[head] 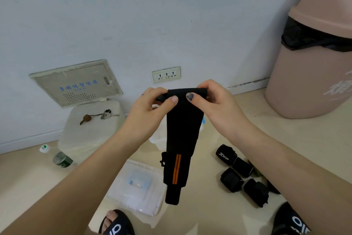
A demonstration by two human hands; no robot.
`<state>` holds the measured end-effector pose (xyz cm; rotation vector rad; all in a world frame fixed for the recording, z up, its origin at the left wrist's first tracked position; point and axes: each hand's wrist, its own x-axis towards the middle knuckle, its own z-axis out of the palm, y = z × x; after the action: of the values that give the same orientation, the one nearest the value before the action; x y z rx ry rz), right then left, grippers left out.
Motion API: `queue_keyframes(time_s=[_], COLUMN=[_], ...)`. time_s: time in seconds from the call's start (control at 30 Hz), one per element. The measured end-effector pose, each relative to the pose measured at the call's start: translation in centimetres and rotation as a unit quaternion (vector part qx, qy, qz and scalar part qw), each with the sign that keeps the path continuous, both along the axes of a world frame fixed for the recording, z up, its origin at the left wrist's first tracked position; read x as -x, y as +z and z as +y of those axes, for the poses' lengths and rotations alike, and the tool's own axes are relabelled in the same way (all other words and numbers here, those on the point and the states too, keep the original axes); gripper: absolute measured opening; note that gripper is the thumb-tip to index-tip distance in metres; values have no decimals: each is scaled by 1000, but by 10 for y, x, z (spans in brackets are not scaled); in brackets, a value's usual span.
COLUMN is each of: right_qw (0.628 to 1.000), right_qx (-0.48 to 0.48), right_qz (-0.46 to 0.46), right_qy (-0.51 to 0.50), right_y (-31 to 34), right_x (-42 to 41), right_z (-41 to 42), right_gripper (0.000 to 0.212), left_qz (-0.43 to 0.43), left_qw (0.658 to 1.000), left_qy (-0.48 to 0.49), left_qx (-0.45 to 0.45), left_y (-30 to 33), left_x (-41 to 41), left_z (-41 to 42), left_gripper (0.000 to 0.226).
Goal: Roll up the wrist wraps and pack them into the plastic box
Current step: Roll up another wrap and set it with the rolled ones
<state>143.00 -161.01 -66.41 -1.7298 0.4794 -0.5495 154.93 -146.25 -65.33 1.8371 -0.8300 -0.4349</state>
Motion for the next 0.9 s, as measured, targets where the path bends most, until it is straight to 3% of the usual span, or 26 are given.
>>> queue_keyframes(time_s=[0.13, 0.3, 0.67, 0.9], right_qw=[994, 979, 976, 971], right_qx=[-104, -198, -210, -232], right_qz=[-37, -51, -56, -54], right_qy=[0, 16, 33, 12], right_y=[3, 6, 5, 2], right_x=[0, -1, -2, -2], right_z=[3, 7, 9, 12], right_gripper=[11, 23, 23, 22], left_qz=[127, 158, 208, 177], left_qw=[990, 984, 969, 973], left_qy=[-19, -13, -3, 25], left_qx=[58, 86, 134, 145], left_y=[2, 4, 4, 5], left_x=[4, 6, 11, 10], left_z=[0, -1, -5, -5], left_gripper=[22, 26, 24, 9])
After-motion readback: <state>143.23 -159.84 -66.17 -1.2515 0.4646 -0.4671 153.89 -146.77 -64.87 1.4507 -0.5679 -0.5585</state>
